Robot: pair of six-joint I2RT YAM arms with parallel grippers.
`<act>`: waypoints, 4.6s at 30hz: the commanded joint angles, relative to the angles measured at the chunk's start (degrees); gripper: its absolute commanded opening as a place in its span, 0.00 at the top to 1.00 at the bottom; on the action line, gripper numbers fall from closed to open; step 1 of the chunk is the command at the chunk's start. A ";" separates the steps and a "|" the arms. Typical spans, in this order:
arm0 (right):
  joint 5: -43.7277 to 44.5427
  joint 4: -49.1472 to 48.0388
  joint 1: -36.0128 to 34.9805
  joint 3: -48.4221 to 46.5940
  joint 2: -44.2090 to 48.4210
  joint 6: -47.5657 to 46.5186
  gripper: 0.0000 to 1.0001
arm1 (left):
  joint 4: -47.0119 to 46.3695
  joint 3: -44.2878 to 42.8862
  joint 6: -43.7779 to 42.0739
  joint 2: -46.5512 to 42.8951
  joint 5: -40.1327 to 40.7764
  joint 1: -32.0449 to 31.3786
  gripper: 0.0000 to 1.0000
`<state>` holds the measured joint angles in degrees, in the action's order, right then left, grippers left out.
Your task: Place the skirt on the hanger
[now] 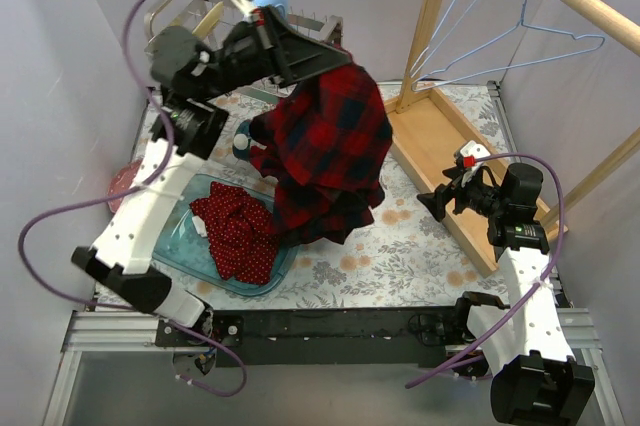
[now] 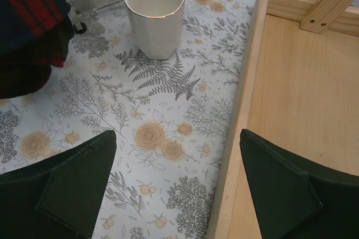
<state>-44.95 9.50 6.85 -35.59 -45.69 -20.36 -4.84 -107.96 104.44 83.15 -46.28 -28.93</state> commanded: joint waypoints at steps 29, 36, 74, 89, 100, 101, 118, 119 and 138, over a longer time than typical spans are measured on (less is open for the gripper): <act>6.01 2.10 0.09 -3.52 -1.68 -2.23 0.01 | 13.01 33.25 -21.55 -7.74 25.09 -15.37 1.00; 5.05 3.95 0.00 -4.13 -2.82 -3.98 0.01 | 13.72 40.70 -20.07 -5.20 7.34 -14.75 1.00; 23.32 27.42 -34.44 -33.31 -31.65 -10.84 0.04 | 32.08 61.56 -24.20 -24.10 41.12 -29.17 0.02; 23.32 26.11 -33.32 -25.75 -23.84 -11.19 0.99 | 46.84 58.75 -20.15 -24.70 45.58 -29.17 0.02; 15.32 27.15 -26.10 -30.62 -12.50 -11.36 0.99 | 50.63 56.37 -22.09 -25.49 46.37 -29.17 0.02; 16.81 27.41 -26.01 -28.76 -11.80 -13.20 0.99 | 50.63 57.24 -22.09 -25.76 46.37 -29.08 0.02; 35.73 46.05 -24.17 -4.31 -0.01 -36.77 0.99 | 49.94 52.18 -20.06 -25.67 44.50 -29.08 0.02; 35.63 46.05 -24.17 -4.57 -0.36 -36.25 0.95 | 48.89 50.76 -20.68 -25.41 45.22 -29.08 0.02; 17.71 37.80 -23.99 -27.60 -17.46 -15.16 0.21 | 34.74 39.04 -28.95 7.91 52.00 -29.08 0.07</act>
<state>-19.88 53.56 -17.37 -64.05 -53.36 -43.72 31.75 -70.11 76.36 95.42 1.26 -58.24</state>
